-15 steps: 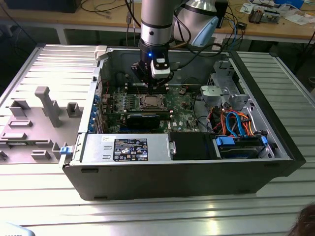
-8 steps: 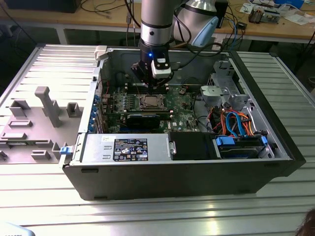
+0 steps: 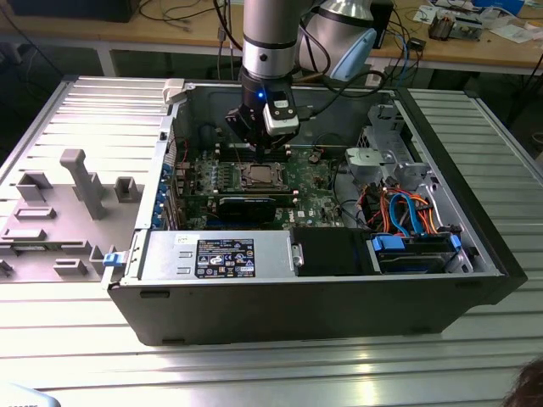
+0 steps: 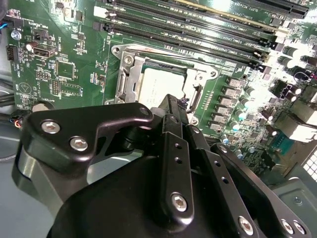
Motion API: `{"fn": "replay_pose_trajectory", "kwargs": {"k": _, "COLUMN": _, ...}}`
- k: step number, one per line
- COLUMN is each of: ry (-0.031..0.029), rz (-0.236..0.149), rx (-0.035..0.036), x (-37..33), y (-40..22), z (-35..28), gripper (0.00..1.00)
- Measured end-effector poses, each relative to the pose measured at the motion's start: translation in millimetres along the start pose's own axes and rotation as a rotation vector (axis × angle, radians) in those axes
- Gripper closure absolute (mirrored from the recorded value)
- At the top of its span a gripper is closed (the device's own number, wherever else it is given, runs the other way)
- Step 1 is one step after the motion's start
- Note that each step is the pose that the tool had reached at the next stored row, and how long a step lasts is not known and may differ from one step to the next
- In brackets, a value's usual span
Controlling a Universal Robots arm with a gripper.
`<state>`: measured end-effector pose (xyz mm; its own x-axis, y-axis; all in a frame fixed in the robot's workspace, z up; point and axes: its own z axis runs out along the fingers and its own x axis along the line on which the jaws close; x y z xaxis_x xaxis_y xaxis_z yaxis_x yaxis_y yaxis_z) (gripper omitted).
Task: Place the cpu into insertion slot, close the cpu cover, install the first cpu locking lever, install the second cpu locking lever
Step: 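Install the first cpu locking lever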
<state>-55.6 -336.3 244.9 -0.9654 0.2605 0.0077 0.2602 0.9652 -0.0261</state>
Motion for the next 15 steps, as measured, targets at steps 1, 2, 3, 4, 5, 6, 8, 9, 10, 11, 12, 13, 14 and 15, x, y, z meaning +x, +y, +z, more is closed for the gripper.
{"fn": "replay_pose_trajectory", "kwargs": {"k": 1, "ry": -0.0001, "rz": -0.003, "rx": 0.0000, "x": 0.0, "y": 0.0, "z": 0.0, "gripper": 0.89}}
{"fn": "replay_pose_trajectory", "kwargs": {"k": 2, "ry": -0.0001, "rz": -0.004, "rx": 0.0000, "x": 0.0, "y": 0.0, "z": 0.0, "gripper": 0.89}}
{"fn": "replay_pose_trajectory", "kwargs": {"k": 3, "ry": -0.0002, "rz": -0.005, "rx": 0.0002, "x": 0.0, "y": 0.0, "z": 0.0, "gripper": 0.89}}
{"fn": "replay_pose_trajectory", "kwargs": {"k": 4, "ry": -0.0002, "rz": -0.006, "rx": 0.0002, "x": 0.0, "y": 0.0, "z": 0.0, "gripper": 0.89}}
{"fn": "replay_pose_trajectory", "kwargs": {"k": 5, "ry": -0.0002, "rz": -0.008, "rx": 0.0002, "x": 0.0, "y": 0.0, "z": 0.0, "gripper": 0.89}}
{"fn": "replay_pose_trajectory", "kwargs": {"k": 6, "ry": -0.0002, "rz": -0.011, "rx": 0.0002, "x": 0.0, "y": 0.0, "z": 0.1, "gripper": 0.89}}
{"fn": "replay_pose_trajectory", "kwargs": {"k": 8, "ry": -0.0003, "rz": -0.014, "rx": 0.0002, "x": 0.0, "y": 0.0, "z": 0.1, "gripper": 0.89}}
{"fn": "replay_pose_trajectory", "kwargs": {"k": 9, "ry": -0.0004, "rz": -0.015, "rx": 0.0002, "x": 0.0, "y": 0.0, "z": 0.1, "gripper": 0.89}}
{"fn": "replay_pose_trajectory", "kwargs": {"k": 10, "ry": -0.0004, "rz": -0.017, "rx": 0.0002, "x": 0.0, "y": 0.0, "z": 0.0, "gripper": 0.89}}
{"fn": "replay_pose_trajectory", "kwargs": {"k": 11, "ry": -0.0004, "rz": -0.018, "rx": 0.0002, "x": 0.0, "y": 0.0, "z": 0.1, "gripper": 0.89}}
{"fn": "replay_pose_trajectory", "kwargs": {"k": 12, "ry": -0.0005, "rz": -0.021, "rx": 0.0003, "x": 0.0, "y": -0.1, "z": 0.0, "gripper": 0.89}}
{"fn": "replay_pose_trajectory", "kwargs": {"k": 13, "ry": -0.0006, "rz": -0.023, "rx": 0.0004, "x": 0.0, "y": -0.1, "z": 0.0, "gripper": 0.89}}
{"fn": "replay_pose_trajectory", "kwargs": {"k": 14, "ry": -0.0006, "rz": -0.024, "rx": 0.0007, "x": 0.0, "y": -0.1, "z": 0.0, "gripper": 0.89}}
{"fn": "replay_pose_trajectory", "kwargs": {"k": 15, "ry": -0.0009, "rz": -0.026, "rx": 0.0012, "x": 0.0, "y": 0.0, "z": 0.1, "gripper": 0.89}}
